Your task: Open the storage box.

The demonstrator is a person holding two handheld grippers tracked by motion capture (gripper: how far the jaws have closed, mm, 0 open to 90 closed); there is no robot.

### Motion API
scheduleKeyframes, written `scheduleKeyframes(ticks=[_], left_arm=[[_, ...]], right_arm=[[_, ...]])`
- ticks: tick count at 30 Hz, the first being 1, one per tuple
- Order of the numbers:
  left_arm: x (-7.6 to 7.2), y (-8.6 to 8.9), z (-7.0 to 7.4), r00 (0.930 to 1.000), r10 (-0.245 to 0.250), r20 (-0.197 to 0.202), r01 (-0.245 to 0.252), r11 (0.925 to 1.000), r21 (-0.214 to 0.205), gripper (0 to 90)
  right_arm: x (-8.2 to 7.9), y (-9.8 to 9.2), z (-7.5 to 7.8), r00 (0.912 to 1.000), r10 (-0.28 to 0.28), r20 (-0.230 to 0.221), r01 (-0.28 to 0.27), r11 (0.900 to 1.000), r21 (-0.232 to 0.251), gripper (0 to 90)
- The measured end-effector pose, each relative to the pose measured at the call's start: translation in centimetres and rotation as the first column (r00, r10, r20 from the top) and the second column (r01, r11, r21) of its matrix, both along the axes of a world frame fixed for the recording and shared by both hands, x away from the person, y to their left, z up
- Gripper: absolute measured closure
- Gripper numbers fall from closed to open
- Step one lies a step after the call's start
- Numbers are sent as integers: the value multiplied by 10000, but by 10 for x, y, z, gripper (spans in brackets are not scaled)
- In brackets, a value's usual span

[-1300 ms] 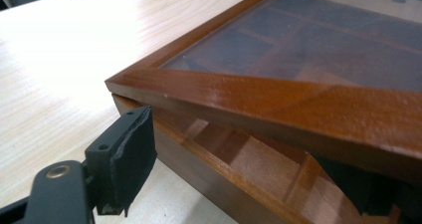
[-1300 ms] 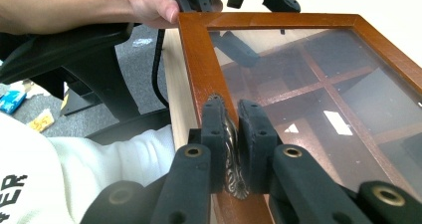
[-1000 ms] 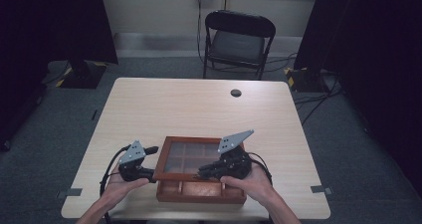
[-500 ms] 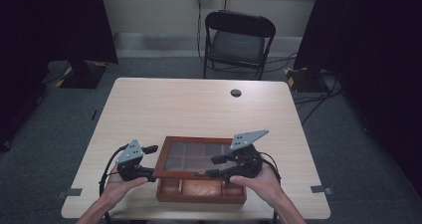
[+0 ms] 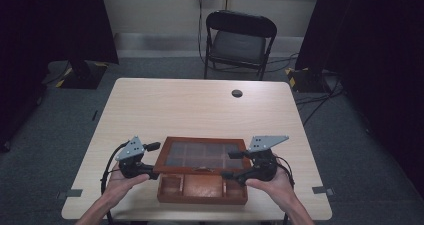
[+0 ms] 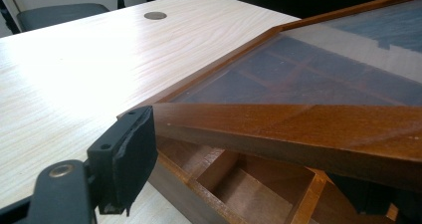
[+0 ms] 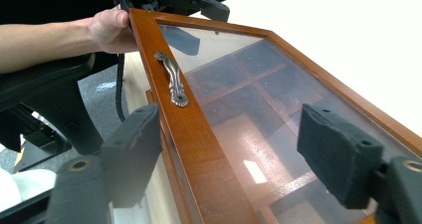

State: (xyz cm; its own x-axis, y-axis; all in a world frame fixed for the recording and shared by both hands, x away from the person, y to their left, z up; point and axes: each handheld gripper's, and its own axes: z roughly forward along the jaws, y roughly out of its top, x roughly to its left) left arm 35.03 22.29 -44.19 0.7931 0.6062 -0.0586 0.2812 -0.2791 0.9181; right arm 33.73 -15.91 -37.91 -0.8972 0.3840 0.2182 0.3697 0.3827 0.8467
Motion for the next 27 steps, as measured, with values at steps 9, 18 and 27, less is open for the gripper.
scheduleKeyframes(ticks=[9,18,27], left_arm=[[4,-3,6,10000,22,59,-22,9999,-142,193],[8,-4,11,9998,-167,-107,165,9996,-218,231],[18,-6,14,9992,-59,-383,38,9985,-552,218]], right_arm=[[1,-8,-9,9996,-267,42,268,9995,-147,196],[2,-14,-9,9970,-639,444,648,9977,-186,196],[15,-17,-7,9950,-864,494,871,9961,-112,195]])
